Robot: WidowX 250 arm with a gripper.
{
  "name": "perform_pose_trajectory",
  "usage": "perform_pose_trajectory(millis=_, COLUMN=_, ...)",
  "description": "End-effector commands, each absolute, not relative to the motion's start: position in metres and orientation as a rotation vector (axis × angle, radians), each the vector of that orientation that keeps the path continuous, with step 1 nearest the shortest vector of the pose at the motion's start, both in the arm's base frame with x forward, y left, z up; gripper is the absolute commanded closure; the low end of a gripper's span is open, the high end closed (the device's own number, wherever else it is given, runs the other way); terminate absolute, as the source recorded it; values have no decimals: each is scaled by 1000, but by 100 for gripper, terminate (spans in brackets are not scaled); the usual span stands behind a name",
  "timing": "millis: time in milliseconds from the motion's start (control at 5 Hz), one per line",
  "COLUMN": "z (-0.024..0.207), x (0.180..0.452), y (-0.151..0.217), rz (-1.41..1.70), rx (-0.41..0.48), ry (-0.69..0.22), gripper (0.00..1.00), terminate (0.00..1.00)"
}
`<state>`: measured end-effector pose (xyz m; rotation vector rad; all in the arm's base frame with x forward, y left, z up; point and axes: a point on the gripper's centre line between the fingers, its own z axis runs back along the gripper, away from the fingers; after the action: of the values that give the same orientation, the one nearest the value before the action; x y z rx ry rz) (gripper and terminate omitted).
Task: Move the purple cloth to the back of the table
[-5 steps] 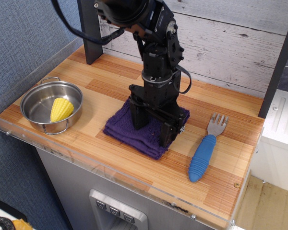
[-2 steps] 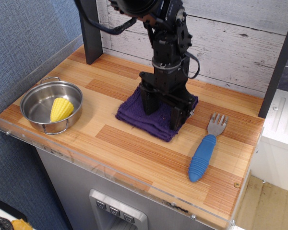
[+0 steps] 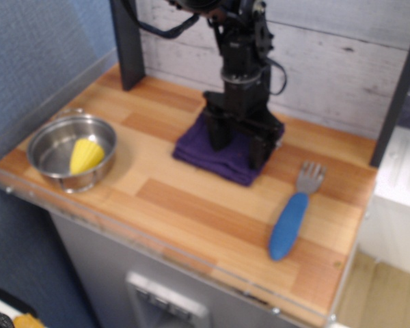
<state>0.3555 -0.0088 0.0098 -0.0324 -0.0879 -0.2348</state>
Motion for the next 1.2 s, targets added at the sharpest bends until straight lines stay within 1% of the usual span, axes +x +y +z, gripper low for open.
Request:
perform_pose_trajectory(millis=0, z=31, x=356, y=-10, rz=-220, rx=-63, ry=-83, gripper=0, terminate=0)
perform_pose_trajectory(millis=400, z=123, x=363, y=-1, rz=-204, rx=-76, ry=-196, gripper=0, terminate=0)
perform_pose_trajectory(millis=600, z=157, x=361, y=6, rz=-211, rx=-64, ry=-236, gripper=0, terminate=0)
perform_pose_trajectory(millis=800, z=179, x=348, y=10, rz=-206, rx=-57, ry=-248, gripper=0, terminate=0)
perform_pose_trajectory(millis=1000, z=194, x=330, y=9, rz=-187, rx=-46, ry=-253, gripper=0, terminate=0)
